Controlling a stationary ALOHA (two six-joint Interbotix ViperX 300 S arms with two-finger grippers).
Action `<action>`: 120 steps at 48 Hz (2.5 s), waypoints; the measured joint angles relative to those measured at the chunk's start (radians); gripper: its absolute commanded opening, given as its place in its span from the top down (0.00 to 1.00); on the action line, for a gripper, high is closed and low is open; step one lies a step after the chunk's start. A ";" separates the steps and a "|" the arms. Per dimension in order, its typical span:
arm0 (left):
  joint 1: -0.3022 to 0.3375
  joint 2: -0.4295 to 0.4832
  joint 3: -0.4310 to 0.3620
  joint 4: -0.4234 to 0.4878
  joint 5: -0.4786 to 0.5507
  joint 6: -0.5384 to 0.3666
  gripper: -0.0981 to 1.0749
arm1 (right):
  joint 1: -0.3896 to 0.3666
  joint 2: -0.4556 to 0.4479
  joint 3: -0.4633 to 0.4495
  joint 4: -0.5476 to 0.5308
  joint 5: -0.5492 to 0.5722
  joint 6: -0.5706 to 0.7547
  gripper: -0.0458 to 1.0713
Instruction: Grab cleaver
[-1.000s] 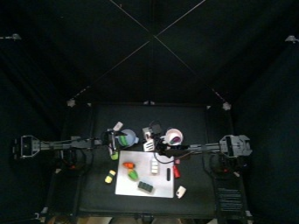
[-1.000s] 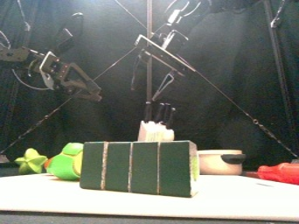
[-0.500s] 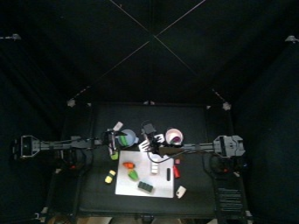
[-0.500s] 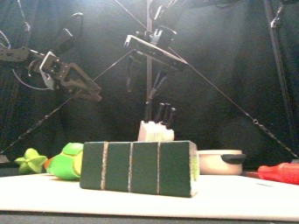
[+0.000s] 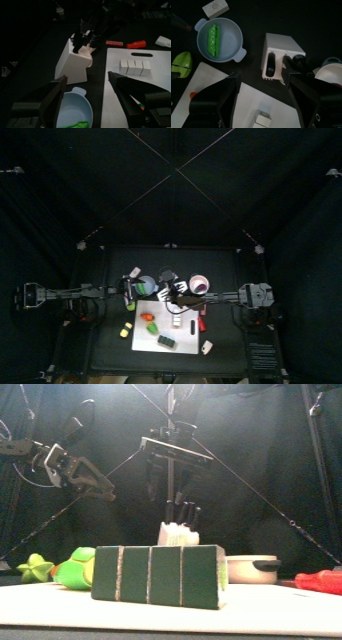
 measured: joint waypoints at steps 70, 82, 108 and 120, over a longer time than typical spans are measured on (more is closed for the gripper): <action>0.000 0.000 0.003 0.002 0.000 0.000 0.07 | -0.048 0.034 0.003 -0.002 0.021 0.008 0.44; 0.000 0.000 0.003 0.000 -0.002 0.000 0.07 | -0.048 0.034 -0.009 -0.011 0.044 0.008 0.44; 0.000 0.000 0.003 0.000 -0.002 0.000 0.07 | -0.029 0.034 -0.037 -0.041 0.074 -0.002 0.44; 0.000 0.000 0.003 0.000 0.000 0.000 0.07 | -0.012 0.034 -0.038 -0.049 0.100 -0.002 0.44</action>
